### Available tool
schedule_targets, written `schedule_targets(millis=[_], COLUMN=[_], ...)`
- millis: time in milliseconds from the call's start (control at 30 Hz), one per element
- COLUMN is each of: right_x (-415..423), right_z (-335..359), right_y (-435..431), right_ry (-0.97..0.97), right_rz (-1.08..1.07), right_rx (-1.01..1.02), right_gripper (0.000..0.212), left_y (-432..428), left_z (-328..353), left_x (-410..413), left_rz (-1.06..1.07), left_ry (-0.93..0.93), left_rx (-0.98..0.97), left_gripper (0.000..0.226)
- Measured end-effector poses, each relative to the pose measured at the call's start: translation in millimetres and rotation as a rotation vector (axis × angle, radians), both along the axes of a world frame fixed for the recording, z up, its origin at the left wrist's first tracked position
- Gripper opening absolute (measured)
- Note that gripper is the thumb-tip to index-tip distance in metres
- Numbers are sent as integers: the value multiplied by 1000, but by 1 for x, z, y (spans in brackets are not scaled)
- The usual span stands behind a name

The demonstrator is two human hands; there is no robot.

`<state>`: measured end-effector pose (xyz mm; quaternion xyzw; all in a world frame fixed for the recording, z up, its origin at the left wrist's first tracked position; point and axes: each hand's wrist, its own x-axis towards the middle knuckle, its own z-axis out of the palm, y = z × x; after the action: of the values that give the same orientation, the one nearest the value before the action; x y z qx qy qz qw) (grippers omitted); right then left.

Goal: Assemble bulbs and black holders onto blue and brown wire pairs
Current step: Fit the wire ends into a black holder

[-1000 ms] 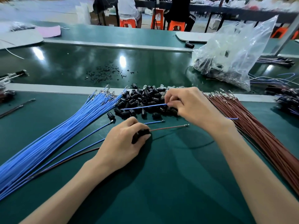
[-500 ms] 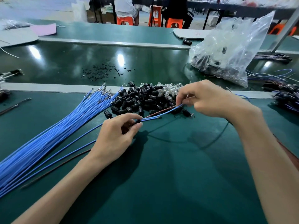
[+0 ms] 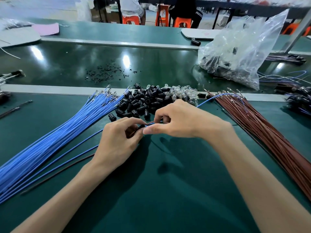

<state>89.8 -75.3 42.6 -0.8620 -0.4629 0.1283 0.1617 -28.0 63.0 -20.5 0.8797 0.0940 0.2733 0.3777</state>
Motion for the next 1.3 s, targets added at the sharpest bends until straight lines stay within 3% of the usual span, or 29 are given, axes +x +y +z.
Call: schedule_targets(millis=[100, 167, 267, 367, 467, 700, 1200, 1300], right_x=[-10, -12, -2, 9, 9, 12, 7, 4], right_z=[-7, -10, -12, -10, -13, -24, -36, -39], right_y=[9, 13, 8, -1, 0, 4, 8, 7], right_ry=[-38, -84, -106, -90, -92, -147, -88, -1], right_rz=[66, 76, 34, 11, 71, 111, 202, 189], right_rx=[-33, 1, 58, 141, 193, 270, 383, 420], right_gripper=[29, 13, 13, 9, 7, 9, 5, 2], left_y=[-1, -2, -1, -1, -2, -1, 0, 2], left_z=[1, 2, 2, 2, 2, 1, 1, 0], left_x=[-2, -2, -1, 1, 1, -1, 0, 1], left_rz=[-23, -22, 38, 51, 13, -39, -56, -39], left_ry=[-24, -14, 26, 43, 38, 29, 36, 37], left_rx=[149, 135, -57, -124, -140, -154, -130, -165], left_gripper=[17, 25, 35, 21, 11, 18, 13, 15])
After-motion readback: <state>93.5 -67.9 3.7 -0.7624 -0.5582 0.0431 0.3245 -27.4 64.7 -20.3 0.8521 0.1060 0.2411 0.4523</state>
